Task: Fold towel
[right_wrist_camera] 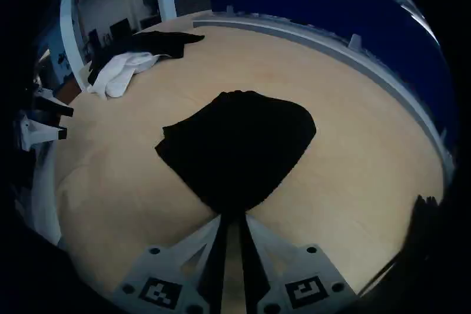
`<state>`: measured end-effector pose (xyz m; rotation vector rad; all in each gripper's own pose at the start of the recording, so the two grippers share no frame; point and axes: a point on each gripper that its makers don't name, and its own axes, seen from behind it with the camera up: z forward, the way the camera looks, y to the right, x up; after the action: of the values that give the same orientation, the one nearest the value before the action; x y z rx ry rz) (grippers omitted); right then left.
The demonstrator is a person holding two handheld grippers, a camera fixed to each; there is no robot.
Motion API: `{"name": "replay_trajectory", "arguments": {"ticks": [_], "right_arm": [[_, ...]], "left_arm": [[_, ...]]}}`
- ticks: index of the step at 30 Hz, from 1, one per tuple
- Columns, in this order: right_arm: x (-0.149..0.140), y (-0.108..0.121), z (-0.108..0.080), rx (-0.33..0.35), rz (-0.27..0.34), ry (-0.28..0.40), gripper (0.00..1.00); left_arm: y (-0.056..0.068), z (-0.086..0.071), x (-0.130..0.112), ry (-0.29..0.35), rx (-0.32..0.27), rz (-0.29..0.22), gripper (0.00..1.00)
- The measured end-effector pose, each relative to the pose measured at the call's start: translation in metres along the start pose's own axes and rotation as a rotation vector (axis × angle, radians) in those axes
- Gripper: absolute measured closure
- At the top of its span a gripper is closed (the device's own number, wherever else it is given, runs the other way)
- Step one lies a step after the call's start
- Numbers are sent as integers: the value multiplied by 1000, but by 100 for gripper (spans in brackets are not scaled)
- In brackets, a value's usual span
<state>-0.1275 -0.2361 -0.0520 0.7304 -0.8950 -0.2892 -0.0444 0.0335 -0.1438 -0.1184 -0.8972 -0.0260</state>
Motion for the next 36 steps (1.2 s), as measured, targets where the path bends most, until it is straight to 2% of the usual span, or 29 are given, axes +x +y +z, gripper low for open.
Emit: {"name": "replay_trajectory", "arguments": {"ticks": [12,18,20,24,26,31,33,34,36], "right_arm": [[0,-2,1,6,5,5,87],[0,3,1,-21,-6,2,88],[-2,4,2,-28,-9,-3,82],[-3,0,2,-11,-7,-4,53],[-3,-1,2,-9,-7,-2,50],[-2,0,3,-18,-10,0,52],[-2,2,3,-20,-5,1,63],[-3,3,4,-22,1,1,72],[-3,5,4,-22,12,2,79]], "left_arm": [[1,1,-1,0,0,-1,9],[1,1,-1,1,-2,-3,9],[1,2,-1,0,-2,-2,9],[2,2,-1,0,-2,-1,9],[2,3,-1,0,-1,-3,9],[3,3,-1,1,-2,-4,9],[3,3,0,1,-2,-3,10],[3,3,-1,0,-2,-3,9],[3,4,-1,0,-2,-2,9]]}}
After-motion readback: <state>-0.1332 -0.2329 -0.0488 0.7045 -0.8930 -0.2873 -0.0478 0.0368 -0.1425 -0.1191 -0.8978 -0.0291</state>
